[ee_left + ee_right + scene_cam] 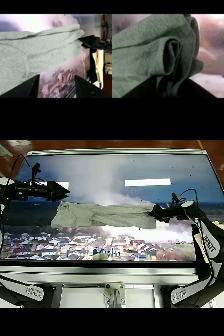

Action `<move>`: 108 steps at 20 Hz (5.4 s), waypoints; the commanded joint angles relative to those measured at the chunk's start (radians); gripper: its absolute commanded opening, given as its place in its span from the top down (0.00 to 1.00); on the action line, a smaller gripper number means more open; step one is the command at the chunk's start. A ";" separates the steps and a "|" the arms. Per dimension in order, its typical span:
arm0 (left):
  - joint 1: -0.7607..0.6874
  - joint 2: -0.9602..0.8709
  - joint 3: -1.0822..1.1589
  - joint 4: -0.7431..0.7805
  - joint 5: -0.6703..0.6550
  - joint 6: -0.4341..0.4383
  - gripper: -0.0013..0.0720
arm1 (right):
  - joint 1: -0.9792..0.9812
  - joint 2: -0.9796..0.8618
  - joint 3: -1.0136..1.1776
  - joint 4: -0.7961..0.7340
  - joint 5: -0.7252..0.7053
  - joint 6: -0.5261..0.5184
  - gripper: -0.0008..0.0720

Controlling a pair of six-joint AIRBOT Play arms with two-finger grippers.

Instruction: Fold the shirts.

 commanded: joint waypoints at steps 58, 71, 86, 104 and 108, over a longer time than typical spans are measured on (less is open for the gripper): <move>-0.148 0.856 -0.104 0.391 0.197 -0.306 0.94 | 0.132 0.362 -0.140 -0.386 0.336 0.262 0.04; -0.176 0.853 -0.126 0.390 0.194 -0.305 0.94 | 0.269 0.211 -0.330 0.241 -0.098 0.032 0.82; -0.203 0.862 -0.174 0.391 0.149 -0.293 0.94 | -0.442 0.606 0.123 -0.046 0.394 0.095 0.91; -0.202 0.870 -0.174 0.390 0.149 -0.294 0.94 | -1.031 0.639 0.080 -0.565 0.602 0.216 0.91; -0.202 0.877 -0.174 0.391 0.149 -0.294 0.94 | -1.031 0.639 -0.127 -0.686 0.542 0.235 0.91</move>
